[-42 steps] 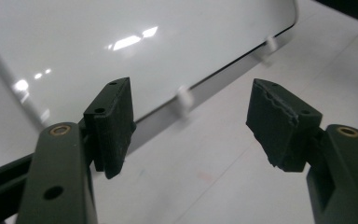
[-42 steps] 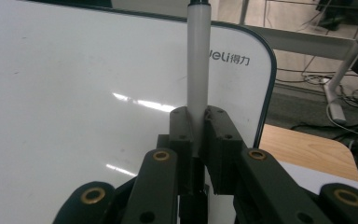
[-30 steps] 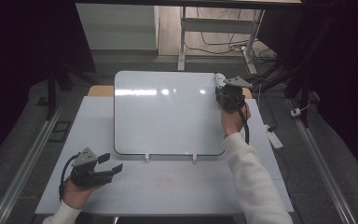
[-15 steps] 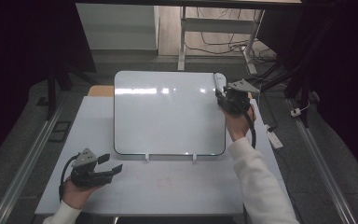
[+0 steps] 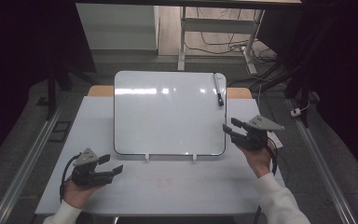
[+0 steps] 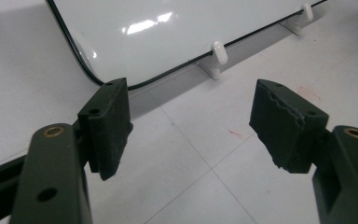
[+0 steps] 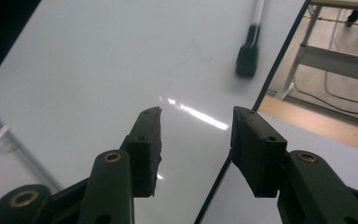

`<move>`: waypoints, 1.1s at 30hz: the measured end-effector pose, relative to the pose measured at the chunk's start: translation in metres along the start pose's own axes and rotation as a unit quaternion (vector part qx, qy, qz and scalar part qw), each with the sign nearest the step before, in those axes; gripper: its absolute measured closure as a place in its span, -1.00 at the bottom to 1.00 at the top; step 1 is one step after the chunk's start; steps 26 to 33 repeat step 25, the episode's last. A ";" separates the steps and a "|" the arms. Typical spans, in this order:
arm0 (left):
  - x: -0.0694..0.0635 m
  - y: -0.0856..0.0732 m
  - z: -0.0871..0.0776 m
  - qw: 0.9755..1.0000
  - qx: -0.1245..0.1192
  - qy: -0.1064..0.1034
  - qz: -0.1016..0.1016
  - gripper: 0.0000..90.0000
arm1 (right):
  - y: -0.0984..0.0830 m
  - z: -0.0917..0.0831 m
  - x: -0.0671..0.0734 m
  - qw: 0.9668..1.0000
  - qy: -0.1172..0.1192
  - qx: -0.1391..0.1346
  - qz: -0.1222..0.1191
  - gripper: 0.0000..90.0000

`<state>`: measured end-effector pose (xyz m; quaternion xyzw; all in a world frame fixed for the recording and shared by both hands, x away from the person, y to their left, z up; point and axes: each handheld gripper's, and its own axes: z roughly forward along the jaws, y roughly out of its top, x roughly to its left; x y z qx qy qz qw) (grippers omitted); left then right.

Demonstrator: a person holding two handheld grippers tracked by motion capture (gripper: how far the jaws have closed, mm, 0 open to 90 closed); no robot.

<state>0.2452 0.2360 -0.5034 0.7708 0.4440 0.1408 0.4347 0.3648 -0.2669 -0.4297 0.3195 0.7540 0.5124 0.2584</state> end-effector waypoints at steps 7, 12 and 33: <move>0.000 -0.001 0.002 1.000 0.007 -0.008 -0.002 -0.37 | -0.042 -0.020 0.010 0.999 0.025 0.018 -0.009 0.07; -0.001 -0.001 0.004 1.000 0.010 -0.010 0.001 -0.39 | -0.068 -0.029 0.010 0.999 0.028 0.036 -0.005 0.04; -0.002 -0.001 0.005 1.000 0.008 -0.011 0.005 -0.41 | -0.084 -0.036 0.006 0.998 0.035 0.043 0.000 0.00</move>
